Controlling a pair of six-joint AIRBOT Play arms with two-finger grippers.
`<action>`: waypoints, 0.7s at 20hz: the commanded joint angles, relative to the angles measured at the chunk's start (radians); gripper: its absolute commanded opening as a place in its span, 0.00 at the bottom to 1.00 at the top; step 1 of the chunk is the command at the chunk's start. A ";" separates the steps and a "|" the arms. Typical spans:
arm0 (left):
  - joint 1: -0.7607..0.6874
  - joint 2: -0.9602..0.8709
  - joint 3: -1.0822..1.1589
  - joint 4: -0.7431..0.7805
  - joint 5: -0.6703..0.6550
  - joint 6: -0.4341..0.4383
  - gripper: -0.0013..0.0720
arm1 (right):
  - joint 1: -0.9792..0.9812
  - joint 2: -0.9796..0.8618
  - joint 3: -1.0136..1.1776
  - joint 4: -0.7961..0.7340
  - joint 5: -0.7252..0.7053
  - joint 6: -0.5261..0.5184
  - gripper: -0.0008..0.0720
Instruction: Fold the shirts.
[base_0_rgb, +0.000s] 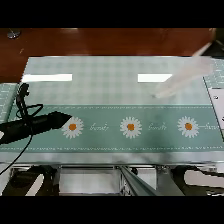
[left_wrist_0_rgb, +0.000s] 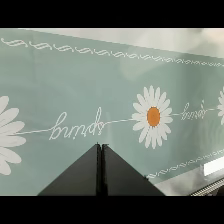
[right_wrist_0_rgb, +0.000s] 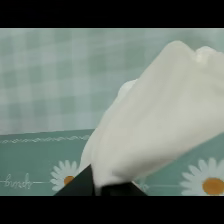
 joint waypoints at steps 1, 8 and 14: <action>0.001 0.000 0.000 0.000 0.000 0.001 0.05 | -0.195 0.126 -0.148 -0.114 0.072 0.000 0.04; 0.001 0.000 0.000 0.000 0.001 0.017 0.05 | -0.518 0.530 -0.784 -0.523 -0.028 0.042 0.04; 0.003 -0.001 0.000 0.000 0.011 0.040 0.05 | -0.627 0.697 -1.164 -0.554 -0.182 0.126 0.81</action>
